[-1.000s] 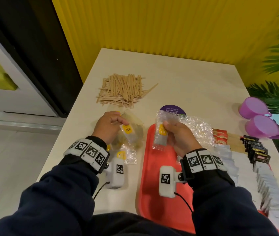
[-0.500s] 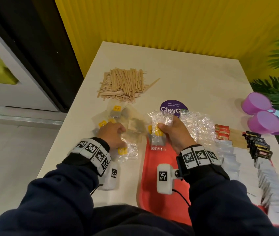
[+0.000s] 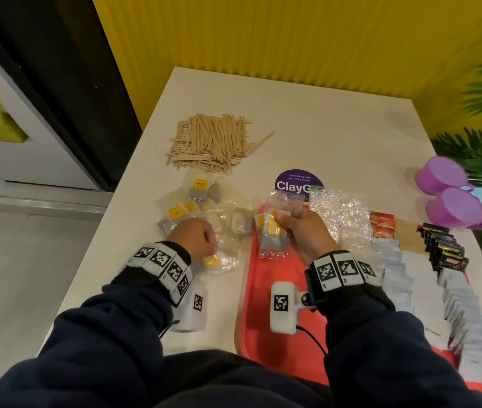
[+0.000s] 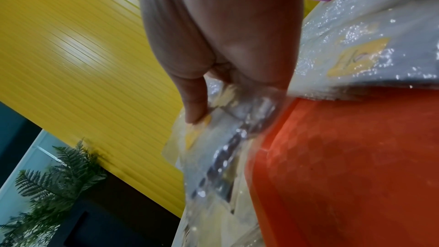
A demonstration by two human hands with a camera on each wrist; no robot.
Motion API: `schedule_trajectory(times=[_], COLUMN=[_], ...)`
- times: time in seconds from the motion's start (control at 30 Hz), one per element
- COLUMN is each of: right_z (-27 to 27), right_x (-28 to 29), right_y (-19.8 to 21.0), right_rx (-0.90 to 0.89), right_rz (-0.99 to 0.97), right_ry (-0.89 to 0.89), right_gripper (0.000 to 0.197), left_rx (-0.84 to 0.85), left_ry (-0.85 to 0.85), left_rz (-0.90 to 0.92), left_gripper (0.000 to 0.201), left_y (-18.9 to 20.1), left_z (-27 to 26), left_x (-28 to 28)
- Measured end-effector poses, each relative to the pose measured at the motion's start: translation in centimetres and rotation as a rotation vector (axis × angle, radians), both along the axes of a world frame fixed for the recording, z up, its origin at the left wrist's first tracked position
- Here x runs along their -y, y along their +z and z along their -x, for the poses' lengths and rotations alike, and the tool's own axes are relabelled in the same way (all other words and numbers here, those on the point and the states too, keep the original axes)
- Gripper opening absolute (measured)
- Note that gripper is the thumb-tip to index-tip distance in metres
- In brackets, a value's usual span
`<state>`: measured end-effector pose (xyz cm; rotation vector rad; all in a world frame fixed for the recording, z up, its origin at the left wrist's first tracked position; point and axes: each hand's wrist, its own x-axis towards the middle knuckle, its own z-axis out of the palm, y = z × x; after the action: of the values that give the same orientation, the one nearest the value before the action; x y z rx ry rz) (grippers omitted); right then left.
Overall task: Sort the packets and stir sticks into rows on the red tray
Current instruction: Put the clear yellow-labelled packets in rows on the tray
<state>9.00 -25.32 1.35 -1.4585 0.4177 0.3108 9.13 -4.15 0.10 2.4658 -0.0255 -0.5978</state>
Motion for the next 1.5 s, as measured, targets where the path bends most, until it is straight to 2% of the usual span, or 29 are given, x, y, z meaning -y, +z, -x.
schedule_trajectory(times=[0.17, 0.27, 0.37, 0.4, 0.47, 0.5, 0.53, 0.57, 0.67, 0.7, 0.87, 0.97, 1.03, 1.1, 1.17, 1.23, 1.37, 1.5], right_z=[0.2, 0.2, 0.3, 0.3, 0.2, 0.2, 0.2, 0.1, 0.3, 0.3, 0.5, 0.4, 0.4, 0.4, 0.4, 0.4, 0.8, 1.3], right_x=[-0.1, 0.0, 0.0, -0.1, -0.3, -0.4, -0.5, -0.6, -1.0, -1.1, -1.4, -1.0, -0.3, 0.3, 0.8, 0.9, 0.5, 0.6], right_y=[-0.3, -0.3, 0.2, 0.2, 0.0, 0.0, 0.0, -0.2, 0.1, 0.2, 0.2, 0.3, 0.2, 0.2, 0.1, 0.2, 0.7, 1.2], right_rx=[0.02, 0.046, 0.089, 0.106, 0.098, 0.087, 0.088, 0.096, 0.13, 0.147, 0.178, 0.166, 0.165, 0.146, 0.117, 0.107, 0.106, 0.114], right_rz=[-0.102, -0.245, -0.382, -0.415, -0.407, -0.399, -0.392, -0.378, -0.317, -0.283, -0.112, -0.125, -0.187, -0.201, -0.201, -0.213, -0.262, -0.305], right_ry=[0.019, 0.022, 0.072, 0.091, 0.129, 0.131, 0.141, 0.154, 0.158, 0.156, 0.146, 0.012, -0.046, -0.072, -0.092, -0.101, -0.094, -0.112], right_gripper=[0.02, 0.024, 0.009, 0.019, 0.073, 0.091, 0.094, 0.082, 0.021, 0.01, 0.021, 0.03, 0.045, 0.037, 0.023, 0.026, 0.027, 0.028], left_rx=[0.033, 0.067, 0.104, 0.112, 0.12, 0.122, 0.121, 0.116, 0.084, 0.068, -0.022, -0.012, 0.027, 0.011, -0.099, -0.22, -0.346, -0.354], left_ry=[0.03, 0.092, 0.172, 0.198, 0.244, 0.265, 0.285, 0.307, 0.36, 0.36, 0.346, 0.397, 0.432, 0.44, 0.386, 0.297, 0.323, 0.336], left_rz=[0.118, 0.234, 0.376, 0.431, 0.544, 0.588, 0.624, 0.66, 0.756, 0.773, 0.794, 0.694, 0.517, 0.243, -0.001, -0.194, -0.356, -0.433], left_gripper=[0.027, 0.026, 0.024, 0.024, 0.024, 0.025, 0.026, 0.027, 0.029, 0.029, 0.023, 0.015, 0.011, 0.019, 0.033, 0.05, 0.068, 0.085], left_y=[1.9, 3.2, 4.3, 4.5, 4.8, 4.9, 5.0, 5.2, 5.4, 5.4, 5.1, 4.7, 4.4, 4.2, 4.2, 3.9, 1.9, 0.6], left_z=[-0.5, -0.8, -1.0, -1.1, -1.2, -1.2, -1.2, -1.2, -0.9, -0.8, -0.5, -0.7, -0.9, -0.8, -0.3, 0.5, 1.5, 2.2], left_x=[-0.8, -0.8, -0.6, -0.5, 0.0, 0.3, 0.7, 1.1, 2.3, 2.6, 3.1, 1.9, 0.3, -1.5, -2.8, -3.5, -4.3, -4.4])
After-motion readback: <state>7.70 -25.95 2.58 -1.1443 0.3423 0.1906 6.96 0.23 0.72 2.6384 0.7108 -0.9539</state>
